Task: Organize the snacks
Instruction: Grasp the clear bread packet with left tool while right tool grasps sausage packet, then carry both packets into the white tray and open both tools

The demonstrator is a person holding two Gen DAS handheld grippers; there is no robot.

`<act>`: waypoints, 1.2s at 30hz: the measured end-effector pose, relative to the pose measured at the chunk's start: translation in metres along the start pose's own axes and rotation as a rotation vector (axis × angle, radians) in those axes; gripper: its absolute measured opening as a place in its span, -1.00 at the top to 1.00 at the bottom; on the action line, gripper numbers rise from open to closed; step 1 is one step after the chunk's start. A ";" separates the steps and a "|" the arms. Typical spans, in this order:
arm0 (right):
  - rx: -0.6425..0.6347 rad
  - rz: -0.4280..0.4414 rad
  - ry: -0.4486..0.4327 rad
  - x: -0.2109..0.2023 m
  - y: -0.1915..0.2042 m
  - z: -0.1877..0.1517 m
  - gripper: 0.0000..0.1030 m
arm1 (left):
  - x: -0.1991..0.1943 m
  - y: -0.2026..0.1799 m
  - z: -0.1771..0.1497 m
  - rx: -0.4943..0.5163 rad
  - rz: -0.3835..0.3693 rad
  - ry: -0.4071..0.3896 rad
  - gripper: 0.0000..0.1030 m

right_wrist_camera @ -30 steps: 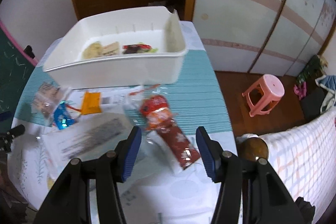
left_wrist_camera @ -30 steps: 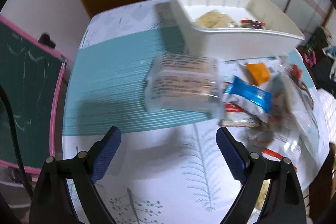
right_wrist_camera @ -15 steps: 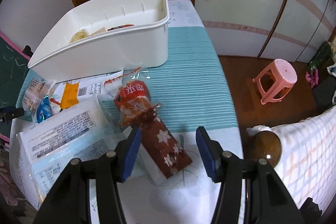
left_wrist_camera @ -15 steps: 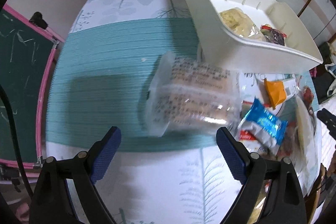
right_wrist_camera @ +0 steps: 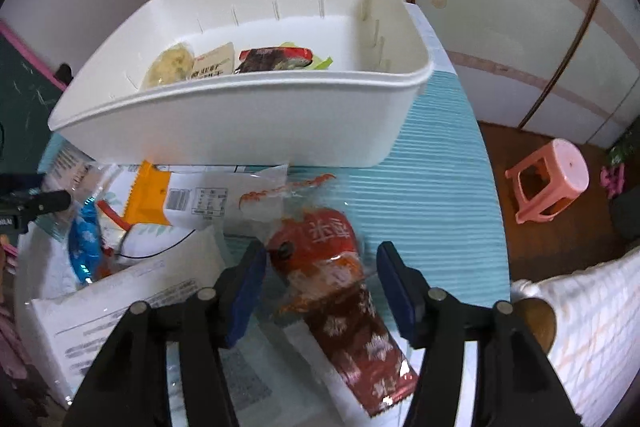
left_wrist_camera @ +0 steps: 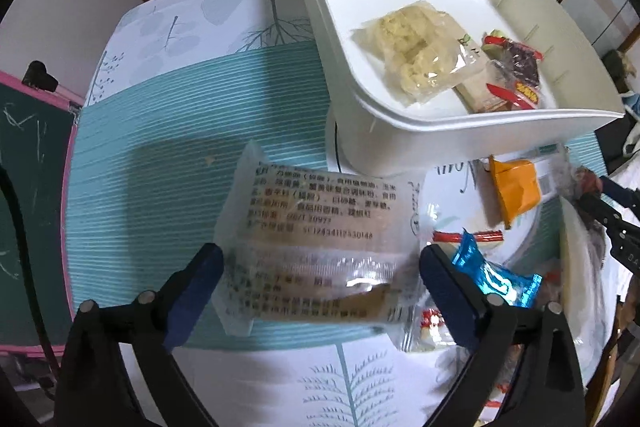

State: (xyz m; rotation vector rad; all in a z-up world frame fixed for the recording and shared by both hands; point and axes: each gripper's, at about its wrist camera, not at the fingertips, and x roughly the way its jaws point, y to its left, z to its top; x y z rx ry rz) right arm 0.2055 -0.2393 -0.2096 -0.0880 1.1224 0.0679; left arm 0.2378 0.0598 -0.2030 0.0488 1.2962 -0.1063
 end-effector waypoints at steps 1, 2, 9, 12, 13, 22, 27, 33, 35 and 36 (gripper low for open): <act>-0.007 -0.006 0.001 0.002 0.002 0.001 -0.25 | 0.003 -0.001 0.001 0.003 0.012 0.008 -0.95; -0.012 -0.012 0.001 0.003 0.003 0.001 -0.26 | 0.007 -0.002 0.002 0.007 0.023 0.019 -0.99; -0.020 -0.029 0.006 0.015 0.007 0.004 -0.28 | 0.017 -0.010 0.006 0.016 0.075 0.014 -1.00; -0.016 -0.015 -0.003 0.014 0.006 0.004 -0.24 | 0.019 -0.014 0.004 0.026 0.081 0.006 -1.00; -0.014 0.002 -0.006 0.014 0.006 0.003 -0.15 | 0.020 -0.014 0.003 0.031 0.080 0.007 -1.00; -0.008 0.026 -0.044 -0.007 0.006 -0.010 -0.06 | 0.008 0.004 -0.005 -0.058 0.013 -0.010 -0.49; -0.006 0.057 -0.092 -0.031 0.008 -0.014 -0.06 | -0.011 0.011 -0.018 -0.078 0.007 -0.025 -0.47; -0.032 0.081 -0.147 -0.066 0.017 -0.015 -0.06 | -0.061 0.008 -0.029 -0.069 -0.050 -0.079 -0.47; -0.044 0.094 -0.170 -0.082 0.022 -0.014 -0.06 | -0.083 0.004 -0.028 -0.051 -0.072 -0.113 -0.47; -0.051 0.101 -0.182 -0.090 0.025 -0.013 -0.06 | -0.096 0.000 -0.027 -0.038 -0.079 -0.133 -0.47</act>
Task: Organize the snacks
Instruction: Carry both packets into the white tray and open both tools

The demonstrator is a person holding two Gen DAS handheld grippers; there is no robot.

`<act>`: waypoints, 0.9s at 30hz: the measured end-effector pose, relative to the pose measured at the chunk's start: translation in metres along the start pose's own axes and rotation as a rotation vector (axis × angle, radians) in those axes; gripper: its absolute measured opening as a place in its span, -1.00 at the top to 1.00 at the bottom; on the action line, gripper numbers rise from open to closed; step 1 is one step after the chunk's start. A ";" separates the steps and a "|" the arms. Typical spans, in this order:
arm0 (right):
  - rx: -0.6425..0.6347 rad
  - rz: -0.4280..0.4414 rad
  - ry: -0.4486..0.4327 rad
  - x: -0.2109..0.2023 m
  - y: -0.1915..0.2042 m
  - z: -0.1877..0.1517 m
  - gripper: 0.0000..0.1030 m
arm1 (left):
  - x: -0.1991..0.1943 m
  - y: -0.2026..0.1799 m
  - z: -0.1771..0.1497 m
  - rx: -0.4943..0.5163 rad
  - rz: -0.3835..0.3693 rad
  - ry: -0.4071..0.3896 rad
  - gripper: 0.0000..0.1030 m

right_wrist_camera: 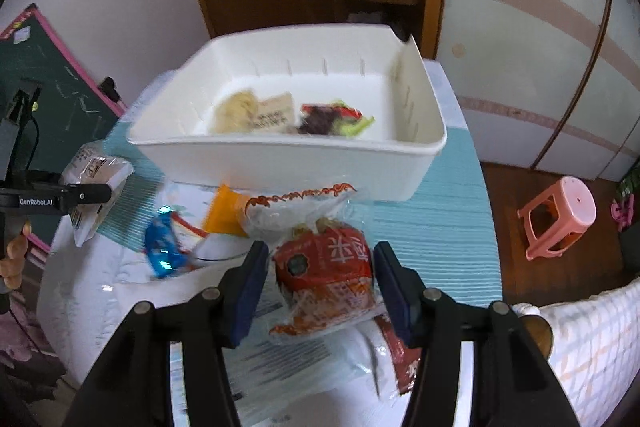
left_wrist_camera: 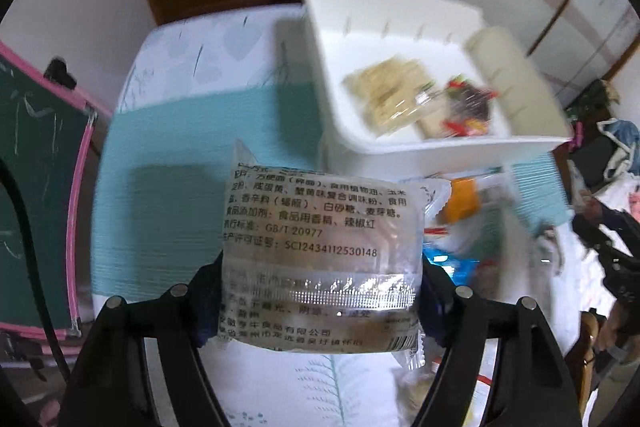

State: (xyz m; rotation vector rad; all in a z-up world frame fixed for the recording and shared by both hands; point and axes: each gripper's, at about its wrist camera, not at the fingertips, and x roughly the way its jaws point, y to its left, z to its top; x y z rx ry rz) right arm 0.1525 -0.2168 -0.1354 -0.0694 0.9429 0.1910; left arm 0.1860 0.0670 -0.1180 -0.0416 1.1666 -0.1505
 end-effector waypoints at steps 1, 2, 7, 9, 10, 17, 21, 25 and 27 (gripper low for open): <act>-0.007 0.004 -0.009 -0.005 0.003 0.003 -0.06 | -0.010 -0.003 0.004 0.012 -0.006 -0.017 -0.47; -0.015 0.006 -0.020 -0.011 0.007 0.006 -0.06 | -0.021 -0.009 0.009 0.029 -0.012 -0.039 -0.48; -0.045 0.005 -0.088 -0.046 0.022 0.032 -0.06 | -0.074 -0.041 0.032 0.111 -0.033 -0.149 -0.48; -0.043 -0.003 -0.116 -0.057 0.024 0.048 -0.06 | -0.091 -0.052 0.044 0.138 -0.037 -0.186 -0.49; -0.038 -0.006 -0.135 -0.065 0.025 0.058 -0.06 | -0.101 -0.060 0.051 0.153 -0.041 -0.210 -0.49; -0.008 -0.062 -0.261 -0.104 0.026 0.130 -0.07 | -0.147 -0.094 0.106 0.208 0.007 -0.349 -0.50; 0.017 -0.098 -0.340 -0.120 0.026 0.167 -0.07 | -0.155 -0.102 0.140 0.192 0.046 -0.390 -0.51; 0.050 -0.111 -0.359 -0.116 0.020 0.198 -0.08 | -0.146 -0.101 0.172 0.168 0.110 -0.407 -0.52; 0.063 -0.121 -0.344 -0.106 0.017 0.208 -0.08 | -0.132 -0.098 0.185 0.144 0.136 -0.389 -0.52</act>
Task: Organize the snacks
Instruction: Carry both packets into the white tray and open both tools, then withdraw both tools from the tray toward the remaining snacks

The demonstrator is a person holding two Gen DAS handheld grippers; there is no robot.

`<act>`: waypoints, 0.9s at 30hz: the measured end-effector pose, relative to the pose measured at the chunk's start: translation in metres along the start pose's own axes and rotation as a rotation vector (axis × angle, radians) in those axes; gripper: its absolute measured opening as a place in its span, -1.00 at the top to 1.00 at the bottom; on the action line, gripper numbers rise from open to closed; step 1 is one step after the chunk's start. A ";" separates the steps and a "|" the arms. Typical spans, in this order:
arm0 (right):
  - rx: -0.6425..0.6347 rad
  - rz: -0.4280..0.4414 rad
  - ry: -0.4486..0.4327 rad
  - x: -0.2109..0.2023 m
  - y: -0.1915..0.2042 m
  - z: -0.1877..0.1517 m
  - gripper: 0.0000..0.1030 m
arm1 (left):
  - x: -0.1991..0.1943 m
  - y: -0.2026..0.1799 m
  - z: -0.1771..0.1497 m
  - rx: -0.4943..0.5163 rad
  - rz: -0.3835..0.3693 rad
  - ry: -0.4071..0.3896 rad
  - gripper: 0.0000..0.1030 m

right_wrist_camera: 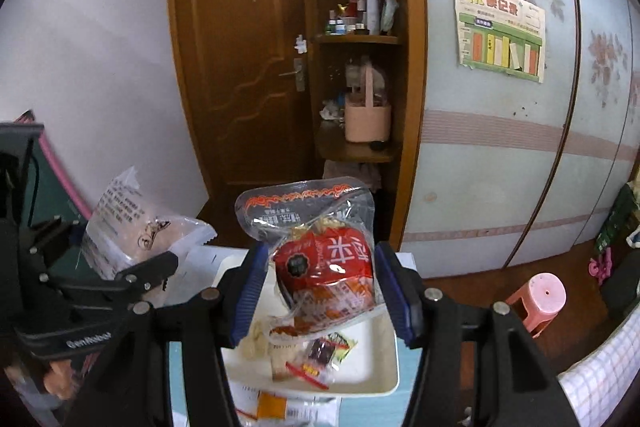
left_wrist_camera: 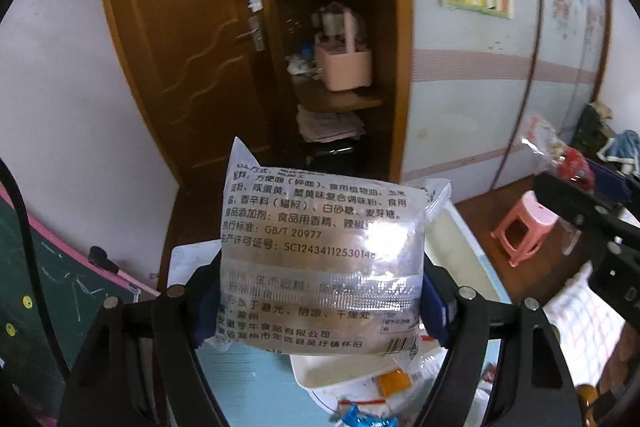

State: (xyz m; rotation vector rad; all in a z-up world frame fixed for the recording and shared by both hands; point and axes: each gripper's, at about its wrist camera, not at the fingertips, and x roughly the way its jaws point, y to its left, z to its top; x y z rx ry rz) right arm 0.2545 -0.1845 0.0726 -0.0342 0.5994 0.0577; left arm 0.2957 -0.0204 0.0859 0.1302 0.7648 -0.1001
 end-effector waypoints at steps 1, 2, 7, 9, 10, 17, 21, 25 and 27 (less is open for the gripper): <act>0.005 -0.003 0.015 0.009 -0.001 0.001 -0.08 | 0.009 -0.001 0.003 -0.004 0.008 0.011 -0.52; 0.010 -0.006 0.028 0.013 -0.002 0.000 -0.08 | 0.020 0.000 0.004 -0.008 0.020 0.028 -0.52; 0.034 -0.012 0.128 0.055 -0.006 -0.015 -0.08 | 0.069 -0.003 -0.005 0.004 0.071 0.090 -0.52; 0.041 -0.007 0.162 0.070 -0.007 -0.022 -0.09 | 0.085 -0.003 -0.011 0.007 0.077 0.119 -0.54; 0.042 -0.006 0.181 0.077 -0.007 -0.026 -0.09 | 0.093 -0.004 -0.015 0.006 0.072 0.140 -0.56; 0.035 0.011 0.286 0.108 -0.008 -0.056 -0.21 | 0.118 -0.016 -0.035 0.065 0.013 0.239 -0.75; 0.019 0.001 0.246 0.099 -0.004 -0.064 -0.57 | 0.111 -0.019 -0.040 0.092 0.043 0.210 -0.93; 0.020 0.012 0.226 0.087 -0.003 -0.065 -0.66 | 0.104 -0.010 -0.043 0.052 0.014 0.219 -0.99; 0.016 0.011 0.223 0.081 -0.003 -0.066 -0.67 | 0.100 -0.005 -0.045 0.027 0.007 0.226 -0.99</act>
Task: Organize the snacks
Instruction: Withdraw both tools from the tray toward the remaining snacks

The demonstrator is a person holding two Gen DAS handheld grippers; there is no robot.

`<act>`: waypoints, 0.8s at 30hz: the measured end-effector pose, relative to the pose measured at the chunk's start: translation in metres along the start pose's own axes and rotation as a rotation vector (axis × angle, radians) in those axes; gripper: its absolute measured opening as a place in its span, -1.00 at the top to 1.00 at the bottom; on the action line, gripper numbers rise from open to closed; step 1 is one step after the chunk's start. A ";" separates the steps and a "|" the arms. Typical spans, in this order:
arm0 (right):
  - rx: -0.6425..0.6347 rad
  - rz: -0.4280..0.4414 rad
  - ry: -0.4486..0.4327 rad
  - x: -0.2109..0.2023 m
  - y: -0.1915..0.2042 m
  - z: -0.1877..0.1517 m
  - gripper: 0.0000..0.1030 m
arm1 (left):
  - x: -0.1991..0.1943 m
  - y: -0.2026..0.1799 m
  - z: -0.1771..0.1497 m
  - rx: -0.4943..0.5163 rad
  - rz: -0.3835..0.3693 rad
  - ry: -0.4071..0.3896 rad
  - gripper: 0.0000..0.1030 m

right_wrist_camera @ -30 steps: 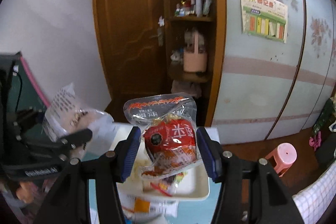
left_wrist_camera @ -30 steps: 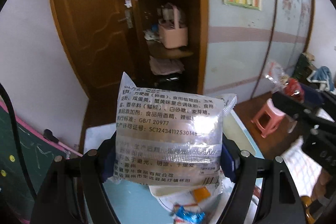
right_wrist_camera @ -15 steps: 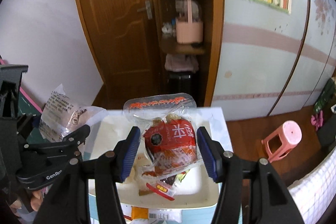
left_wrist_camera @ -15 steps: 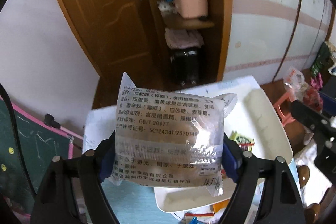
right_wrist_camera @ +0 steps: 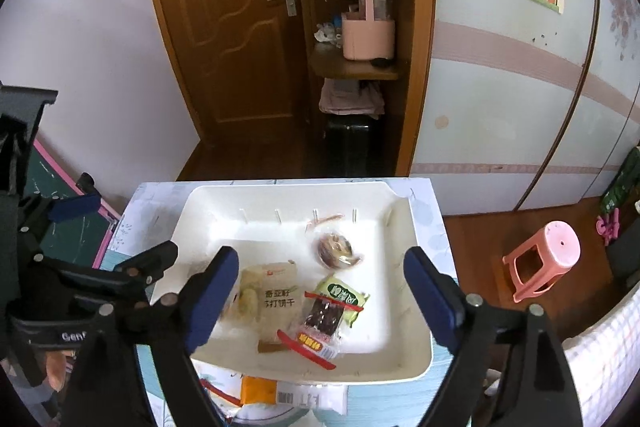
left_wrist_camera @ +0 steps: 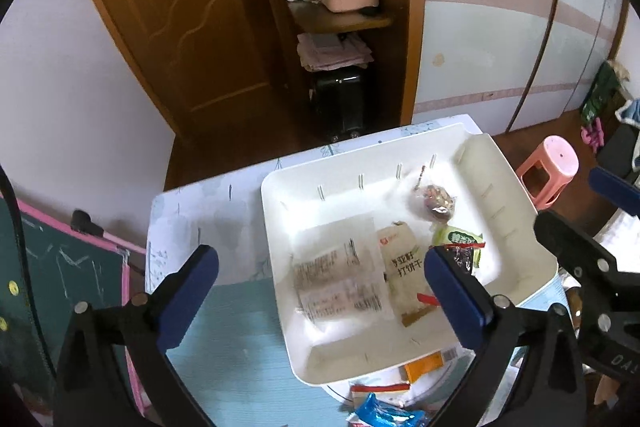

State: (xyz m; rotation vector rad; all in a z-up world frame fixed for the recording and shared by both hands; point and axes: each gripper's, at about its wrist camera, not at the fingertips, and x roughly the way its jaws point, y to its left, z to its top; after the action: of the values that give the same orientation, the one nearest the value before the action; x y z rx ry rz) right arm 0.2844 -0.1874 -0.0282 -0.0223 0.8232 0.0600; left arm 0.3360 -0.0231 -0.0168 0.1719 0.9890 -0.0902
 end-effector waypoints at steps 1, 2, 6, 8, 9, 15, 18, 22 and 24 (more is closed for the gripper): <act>0.000 -0.001 -0.001 -0.001 0.001 0.000 -0.67 | -0.002 0.003 -0.002 -0.010 -0.004 0.002 -0.99; 0.001 0.000 -0.001 -0.001 -0.001 -0.001 -0.67 | -0.004 0.006 -0.003 -0.022 -0.009 0.006 -0.99; 0.005 0.011 -0.003 -0.012 0.000 -0.009 -0.67 | -0.012 0.014 -0.014 -0.050 -0.020 0.015 -0.99; 0.006 0.014 -0.005 -0.016 0.000 -0.012 -0.67 | -0.018 0.015 -0.019 -0.049 -0.016 0.014 -0.99; 0.006 0.015 -0.007 -0.019 0.000 -0.014 -0.67 | -0.021 0.015 -0.023 -0.048 -0.016 0.011 -0.99; 0.004 0.028 -0.021 -0.038 -0.001 -0.033 -0.67 | -0.039 0.017 -0.042 -0.056 -0.036 -0.009 -0.99; 0.009 0.042 -0.032 -0.050 -0.003 -0.042 -0.67 | -0.052 0.016 -0.052 -0.061 -0.056 -0.026 -0.99; 0.017 0.066 -0.048 -0.067 -0.006 -0.058 -0.67 | -0.070 0.012 -0.067 -0.061 -0.089 -0.055 -0.99; 0.014 0.067 -0.053 -0.076 -0.007 -0.066 -0.67 | -0.079 0.008 -0.075 -0.055 -0.099 -0.073 -0.99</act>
State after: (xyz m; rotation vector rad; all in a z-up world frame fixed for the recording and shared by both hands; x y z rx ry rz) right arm 0.1856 -0.2005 -0.0174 0.0203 0.7709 0.1169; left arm 0.2327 -0.0019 0.0097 0.0691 0.9256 -0.1588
